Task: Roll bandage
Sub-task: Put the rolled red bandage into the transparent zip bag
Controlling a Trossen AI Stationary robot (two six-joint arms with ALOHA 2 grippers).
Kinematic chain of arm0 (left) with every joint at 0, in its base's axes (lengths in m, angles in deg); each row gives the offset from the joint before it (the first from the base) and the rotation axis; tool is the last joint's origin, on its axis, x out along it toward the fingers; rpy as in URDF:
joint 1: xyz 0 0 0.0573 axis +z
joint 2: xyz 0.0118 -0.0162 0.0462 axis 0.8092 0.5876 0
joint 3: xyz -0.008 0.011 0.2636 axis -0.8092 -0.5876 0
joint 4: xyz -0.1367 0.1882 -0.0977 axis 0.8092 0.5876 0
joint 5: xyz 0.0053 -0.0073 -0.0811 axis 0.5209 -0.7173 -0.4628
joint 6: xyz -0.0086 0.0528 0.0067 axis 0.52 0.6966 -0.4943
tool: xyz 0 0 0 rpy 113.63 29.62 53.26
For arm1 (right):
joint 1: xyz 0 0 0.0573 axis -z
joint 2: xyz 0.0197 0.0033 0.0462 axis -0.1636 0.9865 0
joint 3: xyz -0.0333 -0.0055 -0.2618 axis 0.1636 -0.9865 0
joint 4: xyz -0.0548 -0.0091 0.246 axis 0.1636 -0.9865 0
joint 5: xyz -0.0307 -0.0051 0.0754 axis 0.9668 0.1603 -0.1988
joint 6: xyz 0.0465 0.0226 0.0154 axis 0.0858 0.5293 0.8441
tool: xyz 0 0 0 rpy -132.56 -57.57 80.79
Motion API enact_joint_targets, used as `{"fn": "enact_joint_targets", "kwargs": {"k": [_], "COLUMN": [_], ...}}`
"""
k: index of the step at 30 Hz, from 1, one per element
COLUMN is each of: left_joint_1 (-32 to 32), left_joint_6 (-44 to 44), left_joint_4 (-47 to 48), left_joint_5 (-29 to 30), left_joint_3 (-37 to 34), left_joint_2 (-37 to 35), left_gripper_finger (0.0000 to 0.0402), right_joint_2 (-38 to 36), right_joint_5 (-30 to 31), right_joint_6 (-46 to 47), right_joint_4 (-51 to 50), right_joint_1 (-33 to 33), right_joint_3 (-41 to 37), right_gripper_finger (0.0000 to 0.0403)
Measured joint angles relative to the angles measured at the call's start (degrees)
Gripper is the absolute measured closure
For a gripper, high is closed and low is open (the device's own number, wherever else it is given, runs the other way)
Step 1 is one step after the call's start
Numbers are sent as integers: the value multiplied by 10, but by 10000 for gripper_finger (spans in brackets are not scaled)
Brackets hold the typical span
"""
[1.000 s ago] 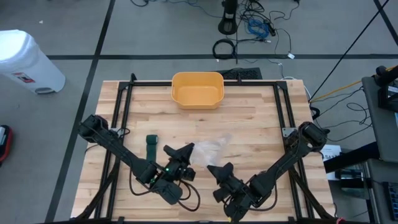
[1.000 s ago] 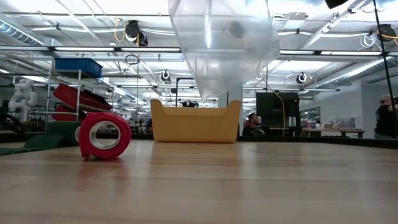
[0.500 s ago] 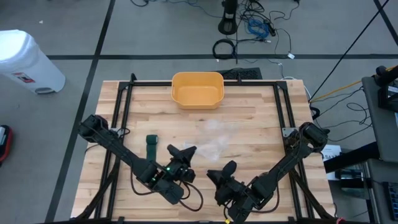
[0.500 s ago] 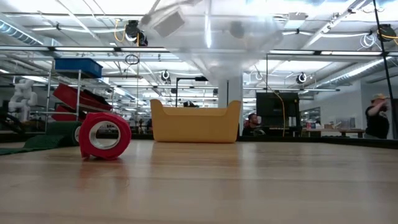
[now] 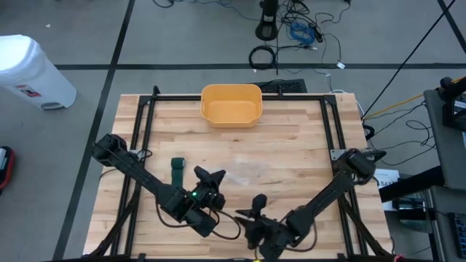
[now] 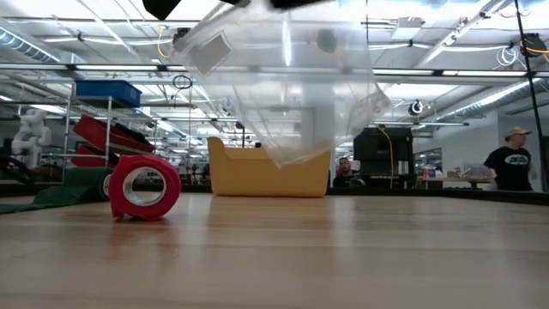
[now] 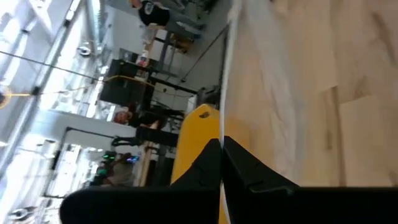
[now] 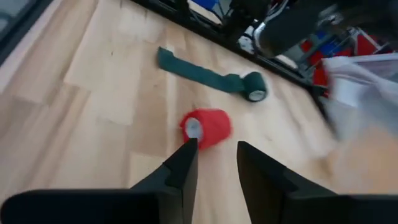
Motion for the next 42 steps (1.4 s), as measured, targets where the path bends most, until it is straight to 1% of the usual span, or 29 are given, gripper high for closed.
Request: {"fn": "enact_joint_targets", "kwargs": {"k": [3,8,11,16,19,22,25,29,32,36,39,42], "left_joint_1": [2,3,3,3,4,4,4,4,5,5,5,5], "left_joint_6": [-13,-13,-13,-33,-43,-50,-58,-58,-58,-58,-58,-58], "left_joint_4": [1,4,16,33,47,47,47,47,46,46,46,46], "left_joint_5": [-15,-20,-20,-20,-20,-20,-20,-20,-20,-19,-19,-19], "left_joint_3": [0,0,0,0,0,0,0,0,0,0,0,0], "left_joint_2": [0,0,0,0,0,0,0,0,0,0,0,0], "left_gripper_finger": [398,398,398,398,398,398,398,398,398,398,398,398], "right_joint_2": [41,99,122,140,147,149,149,149,149,149,149,149], "right_joint_5": [-17,-17,-19,-19,-17,-17,-19,-73,-78,-80,-119,-134], "right_joint_6": [-9,-1,-1,0,-1,-5,-7,7,11,-17,-19,-25], "right_joint_4": [84,199,228,234,246,247,267,282,281,281,278,277], "right_joint_1": [19,50,62,72,77,84,92,107,114,121,129,136], "right_joint_3": [0,0,0,0,0,0,0,0,0,0,0,0], "right_gripper_finger": [292,261,238,196,182,180,183,185,185,185,185,186]}}
